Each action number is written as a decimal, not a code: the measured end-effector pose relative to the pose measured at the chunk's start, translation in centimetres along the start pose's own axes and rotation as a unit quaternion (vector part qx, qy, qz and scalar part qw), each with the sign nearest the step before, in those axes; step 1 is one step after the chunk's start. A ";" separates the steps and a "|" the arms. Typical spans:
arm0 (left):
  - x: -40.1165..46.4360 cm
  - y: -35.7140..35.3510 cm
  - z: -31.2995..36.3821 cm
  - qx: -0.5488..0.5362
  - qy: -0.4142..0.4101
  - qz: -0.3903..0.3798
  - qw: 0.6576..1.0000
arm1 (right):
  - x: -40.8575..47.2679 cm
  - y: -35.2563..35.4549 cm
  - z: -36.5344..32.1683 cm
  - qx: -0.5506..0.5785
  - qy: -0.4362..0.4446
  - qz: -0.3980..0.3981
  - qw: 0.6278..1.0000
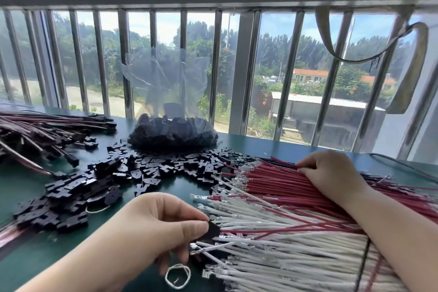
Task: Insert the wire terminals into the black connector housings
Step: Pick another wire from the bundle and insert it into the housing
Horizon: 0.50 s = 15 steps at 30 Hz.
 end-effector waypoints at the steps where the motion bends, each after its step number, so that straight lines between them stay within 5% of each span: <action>1: 0.0 0.0 -0.1 -0.002 0.002 -0.003 1.000 | -0.1 0.2 0.0 0.006 0.005 0.007 1.000; 15: 0.3 0.0 -0.8 -0.007 0.011 -0.019 1.000 | 0.4 -1.4 0.4 0.054 0.026 -0.065 0.996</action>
Point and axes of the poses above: each hand's wrist, its own x-axis towards the middle knuckle, its own y-axis out of the back of the hand, z = x × y, the point moved 9 cm from there along x, towards the middle knuckle, and after that the axes turned 7 degrees about -z, right-handed, at the moved point
